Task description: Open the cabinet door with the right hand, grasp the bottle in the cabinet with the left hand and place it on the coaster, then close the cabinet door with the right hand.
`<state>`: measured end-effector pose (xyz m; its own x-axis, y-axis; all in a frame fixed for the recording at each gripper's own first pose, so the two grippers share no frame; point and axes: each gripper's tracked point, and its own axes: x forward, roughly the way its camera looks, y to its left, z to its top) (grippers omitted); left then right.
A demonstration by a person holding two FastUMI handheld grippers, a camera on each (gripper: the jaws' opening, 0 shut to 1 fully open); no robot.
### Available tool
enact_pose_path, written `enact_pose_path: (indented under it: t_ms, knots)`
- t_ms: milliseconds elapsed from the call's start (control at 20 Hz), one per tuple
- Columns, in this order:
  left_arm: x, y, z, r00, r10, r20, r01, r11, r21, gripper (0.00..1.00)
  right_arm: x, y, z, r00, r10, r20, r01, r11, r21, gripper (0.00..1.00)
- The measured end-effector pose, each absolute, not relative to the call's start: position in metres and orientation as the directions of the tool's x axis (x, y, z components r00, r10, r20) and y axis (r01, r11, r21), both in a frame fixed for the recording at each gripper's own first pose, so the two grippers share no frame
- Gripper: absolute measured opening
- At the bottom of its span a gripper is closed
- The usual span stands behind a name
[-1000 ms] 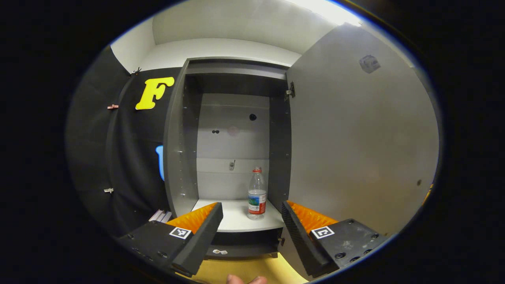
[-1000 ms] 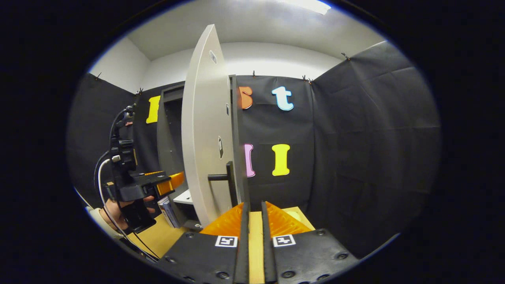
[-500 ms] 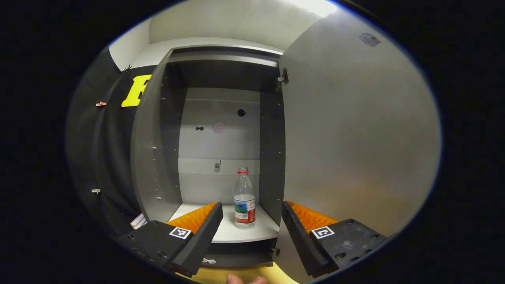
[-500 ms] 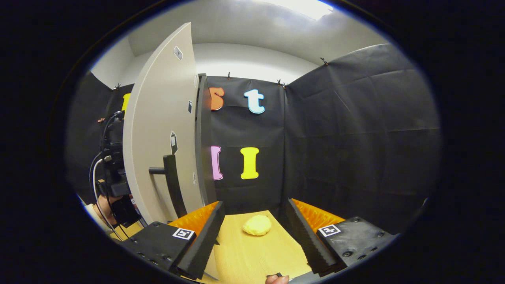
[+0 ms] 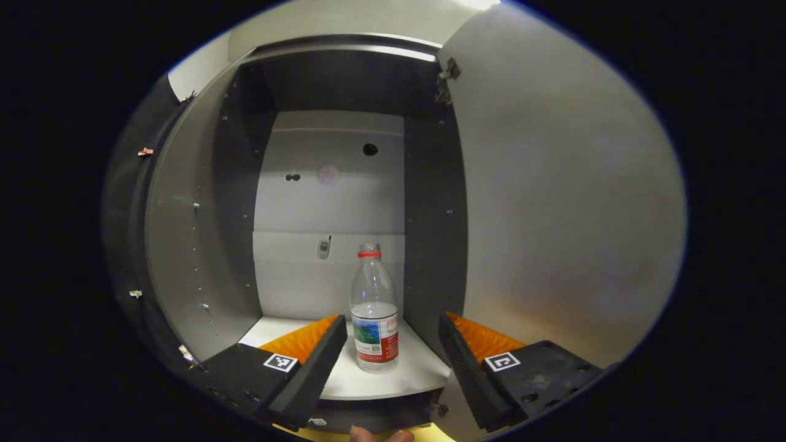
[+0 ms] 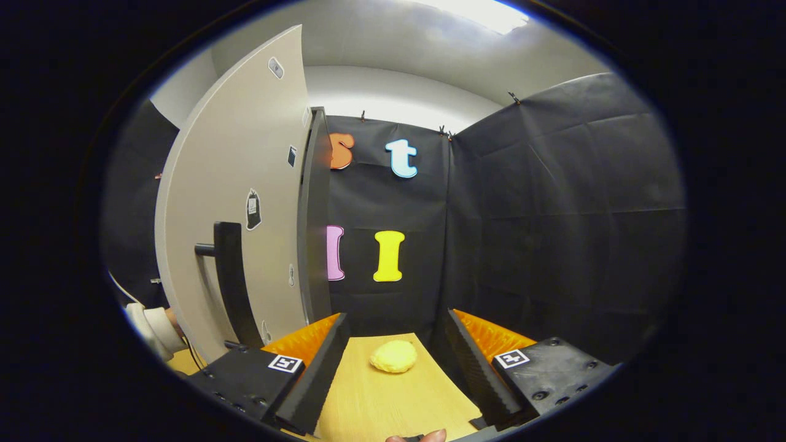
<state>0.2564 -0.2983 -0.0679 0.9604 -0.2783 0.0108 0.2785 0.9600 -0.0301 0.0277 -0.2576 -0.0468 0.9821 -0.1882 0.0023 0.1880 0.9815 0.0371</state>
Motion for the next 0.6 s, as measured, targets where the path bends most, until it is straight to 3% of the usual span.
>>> enact_pose_path:
  t_ms: [600]
  knots:
    - [0.354, -0.310, -0.112, 0.970, -0.234, -0.064, 0.235, 0.972, -0.002, 0.95, 0.048, -0.285, -0.066, 0.982, -0.184, -0.034, 0.185, 0.981, 0.060, 0.98]
